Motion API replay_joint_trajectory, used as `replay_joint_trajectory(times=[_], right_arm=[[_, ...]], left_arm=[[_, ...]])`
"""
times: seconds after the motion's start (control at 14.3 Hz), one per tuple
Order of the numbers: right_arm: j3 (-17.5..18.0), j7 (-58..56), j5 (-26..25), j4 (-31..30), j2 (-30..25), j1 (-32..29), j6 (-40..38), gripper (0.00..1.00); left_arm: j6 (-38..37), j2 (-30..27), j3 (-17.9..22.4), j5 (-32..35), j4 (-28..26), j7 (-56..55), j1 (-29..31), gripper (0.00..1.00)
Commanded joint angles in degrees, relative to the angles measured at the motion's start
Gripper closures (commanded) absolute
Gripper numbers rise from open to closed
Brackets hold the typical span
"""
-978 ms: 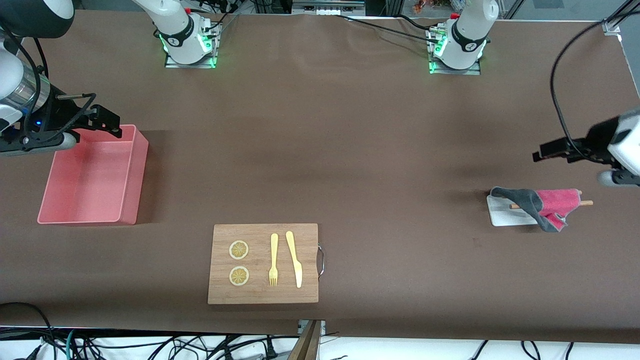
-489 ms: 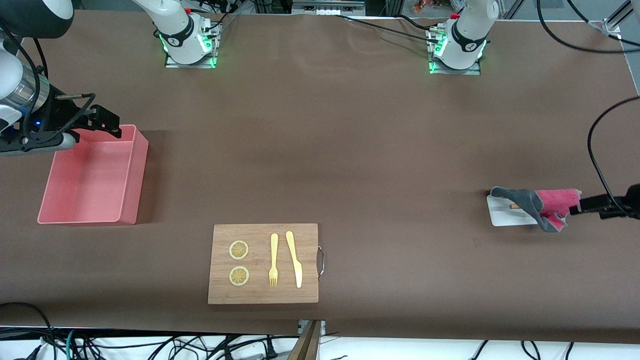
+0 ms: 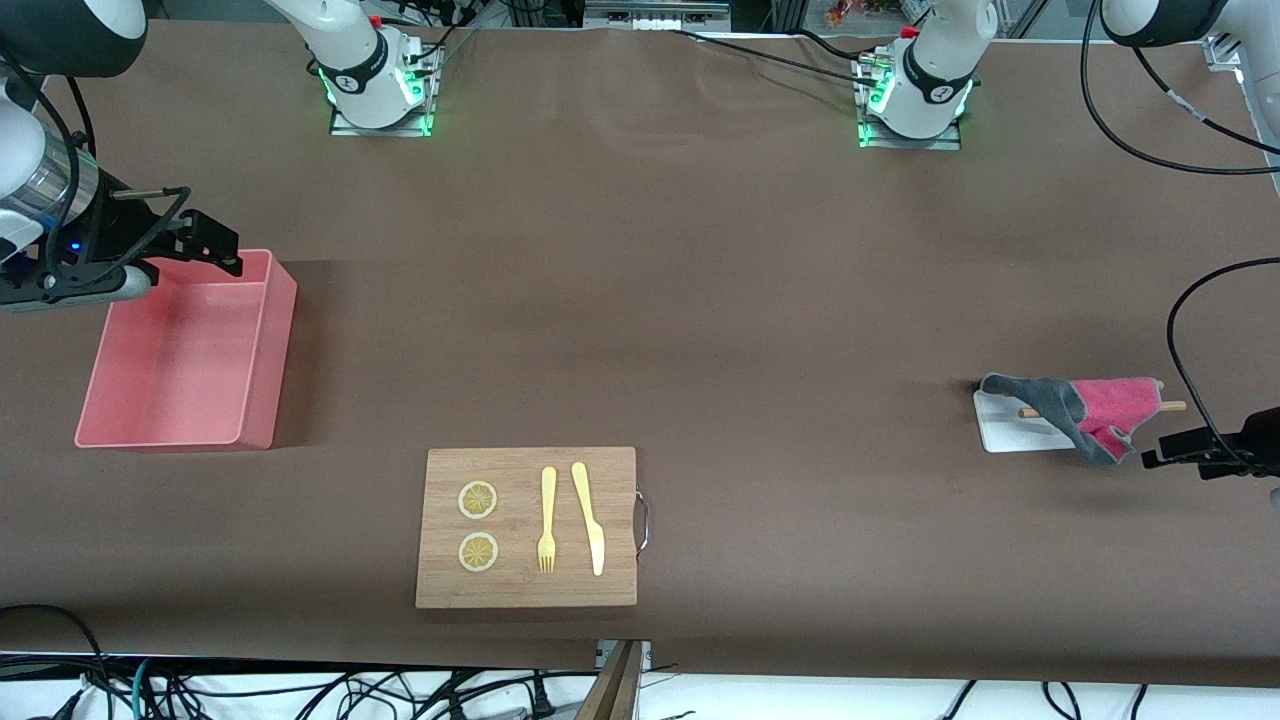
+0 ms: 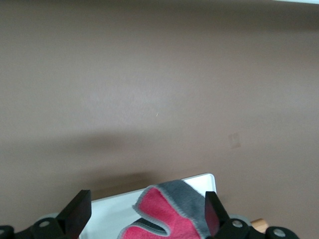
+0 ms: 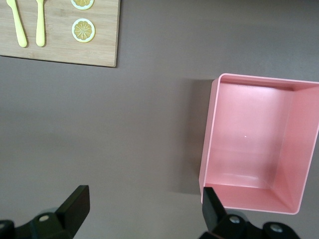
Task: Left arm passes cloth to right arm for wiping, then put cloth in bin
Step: 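Lower the left gripper onto the grey-pink cloth on the chopstick rest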
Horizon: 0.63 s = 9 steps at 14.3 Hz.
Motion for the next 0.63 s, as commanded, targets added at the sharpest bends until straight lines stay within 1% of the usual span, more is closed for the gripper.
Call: replay_joint_trajectory(times=[0.0, 0.14, 0.21, 0.28, 0.35, 0.49, 0.56], right_arm=[[0.42, -0.31, -0.17, 1.22, 0.34, -0.62, -0.82, 0.0], [0.42, -0.31, -0.17, 1.22, 0.34, -0.62, -0.73, 0.0], [0.42, -0.31, -0.17, 1.22, 0.34, -0.62, -0.73, 0.0], [0.42, -0.31, -0.17, 1.22, 0.34, -0.62, -0.73, 0.0], [0.34, -0.31, -0.17, 1.22, 0.34, -0.62, -0.73, 0.0], [0.42, -0.31, -0.17, 1.22, 0.34, -0.62, -0.82, 0.0], [0.42, -0.31, -0.17, 1.22, 0.34, -0.62, -0.82, 0.0]], left_arm=[[0.37, 2.75, -0.39, -4.76, -0.33, 2.48, 2.53, 0.0], [0.29, 2.94, -0.39, -7.04, -0.68, 2.84, 2.79, 0.0], [0.29, 3.02, -0.39, -8.45, -0.77, 2.84, 2.88, 0.02], [0.03, 3.46, -0.39, -9.24, -0.77, 2.75, 2.88, 0.1], [-0.41, 3.55, -0.39, -9.34, -0.86, 2.75, 2.88, 0.14], [-1.2, 3.73, -0.39, -9.95, -1.73, 2.84, 3.06, 0.22], [-1.47, 3.9, -0.39, -10.04, -2.52, 2.84, 3.67, 0.23]])
